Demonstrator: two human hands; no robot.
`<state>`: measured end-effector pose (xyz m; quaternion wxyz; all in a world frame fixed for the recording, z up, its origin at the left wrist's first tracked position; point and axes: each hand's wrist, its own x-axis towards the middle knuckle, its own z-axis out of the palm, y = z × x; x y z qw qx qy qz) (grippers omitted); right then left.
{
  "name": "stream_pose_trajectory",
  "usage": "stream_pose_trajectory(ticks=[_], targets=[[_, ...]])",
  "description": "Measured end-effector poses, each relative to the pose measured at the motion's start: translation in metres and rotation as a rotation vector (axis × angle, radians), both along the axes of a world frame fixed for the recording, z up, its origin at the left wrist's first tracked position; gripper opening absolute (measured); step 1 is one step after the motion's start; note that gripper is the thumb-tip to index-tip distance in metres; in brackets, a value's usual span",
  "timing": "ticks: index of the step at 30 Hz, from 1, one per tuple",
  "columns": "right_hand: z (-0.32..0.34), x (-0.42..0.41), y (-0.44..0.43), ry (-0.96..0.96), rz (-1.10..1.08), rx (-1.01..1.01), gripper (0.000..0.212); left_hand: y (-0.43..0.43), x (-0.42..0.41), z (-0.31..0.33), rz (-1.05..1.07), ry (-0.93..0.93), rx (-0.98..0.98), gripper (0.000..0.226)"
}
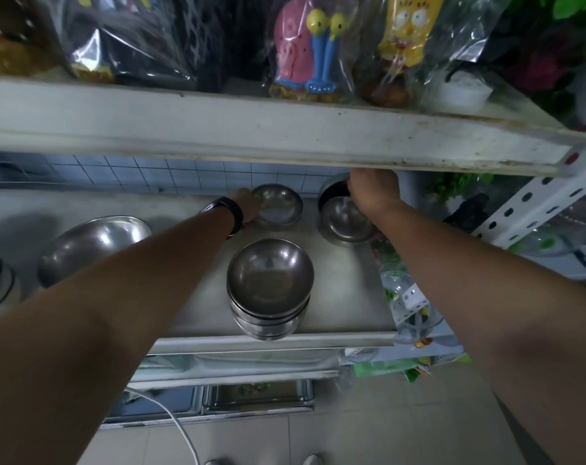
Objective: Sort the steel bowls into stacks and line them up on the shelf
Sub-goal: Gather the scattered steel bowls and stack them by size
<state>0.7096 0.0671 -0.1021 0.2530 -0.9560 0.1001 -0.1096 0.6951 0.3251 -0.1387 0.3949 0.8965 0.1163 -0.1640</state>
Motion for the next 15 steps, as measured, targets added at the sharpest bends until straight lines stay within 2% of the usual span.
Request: stream_pose_trajectory(ticks=[2, 3, 4, 5, 11, 15], targets=[[0.001, -0.003, -0.002, 0.012, 0.022, 0.036, 0.021, 0.006, -0.003, -0.001, 0.061, -0.019, -0.078, 0.032], [0.0, 0.002, -0.005, -0.01, 0.034, -0.013, 0.026, 0.009, -0.004, -0.001, 0.088, -0.032, -0.107, 0.033], [0.003, 0.001, -0.003, -0.021, 0.009, 0.032, 0.03, 0.012, -0.005, 0.0, 0.107, -0.05, -0.125, 0.033], [0.005, 0.0, 0.0, -0.042, 0.023, 0.0, 0.032, 0.014, -0.007, 0.002, 0.127, -0.064, -0.13, 0.033], [0.014, 0.001, 0.006, -0.176, -0.037, 0.251, 0.037, 0.014, -0.018, 0.021, 0.191, -0.14, -0.126, 0.039], [0.029, -0.003, 0.009, -0.161, -0.077, 0.265, 0.045, 0.01, -0.024, 0.039, 0.207, -0.201, -0.129, 0.042]])
